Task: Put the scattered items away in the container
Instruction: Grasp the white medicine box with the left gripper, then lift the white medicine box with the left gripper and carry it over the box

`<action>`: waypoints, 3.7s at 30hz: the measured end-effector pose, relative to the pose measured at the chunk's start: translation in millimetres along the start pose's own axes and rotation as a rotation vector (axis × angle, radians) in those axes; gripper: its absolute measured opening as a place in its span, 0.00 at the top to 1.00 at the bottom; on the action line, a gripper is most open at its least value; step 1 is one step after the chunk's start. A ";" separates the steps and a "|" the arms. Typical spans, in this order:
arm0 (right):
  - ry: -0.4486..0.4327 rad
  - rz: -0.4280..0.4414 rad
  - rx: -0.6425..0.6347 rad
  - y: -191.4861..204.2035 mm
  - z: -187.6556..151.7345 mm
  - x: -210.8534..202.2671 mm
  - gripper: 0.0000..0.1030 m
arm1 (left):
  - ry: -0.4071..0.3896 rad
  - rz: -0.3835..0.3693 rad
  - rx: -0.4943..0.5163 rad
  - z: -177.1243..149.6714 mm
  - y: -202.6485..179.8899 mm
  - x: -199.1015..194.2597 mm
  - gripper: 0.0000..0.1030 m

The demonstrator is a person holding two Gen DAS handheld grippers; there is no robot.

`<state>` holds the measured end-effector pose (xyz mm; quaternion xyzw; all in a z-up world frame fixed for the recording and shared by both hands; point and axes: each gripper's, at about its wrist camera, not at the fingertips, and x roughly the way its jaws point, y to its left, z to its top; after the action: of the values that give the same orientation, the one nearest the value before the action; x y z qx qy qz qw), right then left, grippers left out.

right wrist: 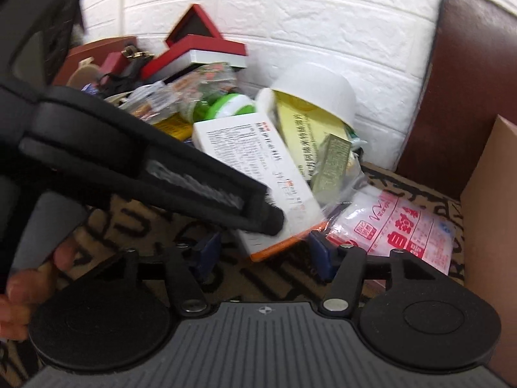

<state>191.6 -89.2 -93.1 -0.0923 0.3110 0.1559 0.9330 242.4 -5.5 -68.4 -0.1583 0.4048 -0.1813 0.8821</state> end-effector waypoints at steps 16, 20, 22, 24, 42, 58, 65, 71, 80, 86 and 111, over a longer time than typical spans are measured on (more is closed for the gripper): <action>0.008 0.047 0.012 15.8 -5.4 -19.1 0.37 | -0.133 0.160 -0.175 -1.5 37.8 -36.4 0.15; 0.029 0.036 -0.006 13.7 -0.7 -6.4 0.34 | -0.132 0.163 -0.211 6.8 50.7 -33.3 0.14; 0.031 0.040 -0.003 11.1 1.2 -1.0 0.32 | -0.123 0.143 -0.202 12.7 50.5 -28.3 0.14; 0.031 0.040 0.010 7.7 3.7 3.7 0.32 | -0.102 0.133 -0.169 17.0 45.2 -21.1 0.14; 0.048 0.025 0.074 10.1 -17.6 -35.7 0.39 | -0.008 0.182 0.035 -39.8 -5.0 -44.9 0.20; 0.098 0.017 0.157 37.7 -118.1 -166.9 0.39 | 0.126 -0.008 0.111 -144.8 -51.8 -108.5 0.15; 0.104 -0.052 0.127 39.2 -121.4 -172.2 0.32 | 0.130 0.004 0.104 -135.3 -50.3 -101.8 0.11; 0.122 -0.041 0.131 39.8 -120.9 -166.6 0.34 | 0.135 0.008 0.164 -130.6 -54.7 -94.8 0.15; 0.119 -0.018 0.170 35.6 -117.3 -159.8 0.42 | 0.126 0.036 0.230 -133.4 -63.1 -87.5 0.18; 0.115 -0.024 0.149 37.1 -114.1 -158.8 0.50 | 0.109 0.054 0.197 -130.7 -63.5 -92.4 0.36; -0.147 -0.328 0.068 -59.5 -47.6 -258.0 0.50 | -0.136 -0.149 0.328 -20.4 -219.0 -96.3 0.38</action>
<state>-9.4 -217.8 31.0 -0.0986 0.2279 -0.0024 0.9687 126.3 -158.7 75.4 -0.0539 0.2963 -0.2984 0.9057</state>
